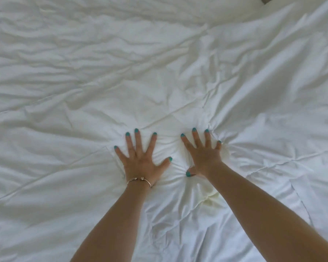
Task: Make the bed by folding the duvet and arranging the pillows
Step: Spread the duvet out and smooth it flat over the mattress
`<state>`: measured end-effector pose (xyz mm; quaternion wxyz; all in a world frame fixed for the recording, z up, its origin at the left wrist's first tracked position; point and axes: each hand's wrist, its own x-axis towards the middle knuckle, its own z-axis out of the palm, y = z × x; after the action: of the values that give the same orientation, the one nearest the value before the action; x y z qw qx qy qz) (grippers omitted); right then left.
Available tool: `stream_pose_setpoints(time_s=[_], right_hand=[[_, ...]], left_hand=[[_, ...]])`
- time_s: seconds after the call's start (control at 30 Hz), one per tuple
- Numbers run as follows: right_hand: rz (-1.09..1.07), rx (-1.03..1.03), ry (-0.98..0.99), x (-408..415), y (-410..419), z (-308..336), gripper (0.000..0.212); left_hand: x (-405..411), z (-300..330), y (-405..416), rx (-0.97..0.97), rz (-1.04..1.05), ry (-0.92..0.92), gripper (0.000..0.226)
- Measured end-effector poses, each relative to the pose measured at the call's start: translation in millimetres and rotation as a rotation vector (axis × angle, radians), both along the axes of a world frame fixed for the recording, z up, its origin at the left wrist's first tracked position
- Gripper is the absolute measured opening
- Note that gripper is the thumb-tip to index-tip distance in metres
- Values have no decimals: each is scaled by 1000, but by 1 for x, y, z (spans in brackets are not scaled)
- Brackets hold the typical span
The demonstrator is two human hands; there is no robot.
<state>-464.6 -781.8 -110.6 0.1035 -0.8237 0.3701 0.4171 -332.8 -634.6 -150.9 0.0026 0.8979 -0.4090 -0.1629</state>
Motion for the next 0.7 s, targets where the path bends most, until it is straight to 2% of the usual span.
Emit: stream_pose_setpoints(time_s=[0.2, 0.47, 0.6, 0.7], right_hand=[[-78, 2, 22, 23, -4, -17, 134], [-107, 28, 6, 24, -2, -27, 134], [-97, 72, -6, 23, -4, -34, 133], [-47, 82, 44, 26, -12, -37, 131]], left_hand=[[12, -38, -12, -34, -1, 9, 96], [10, -50, -6, -63, -41, 12, 91], [10, -52, -9, -52, -66, -51, 89], [9, -51, -13, -18, -79, -58, 87]])
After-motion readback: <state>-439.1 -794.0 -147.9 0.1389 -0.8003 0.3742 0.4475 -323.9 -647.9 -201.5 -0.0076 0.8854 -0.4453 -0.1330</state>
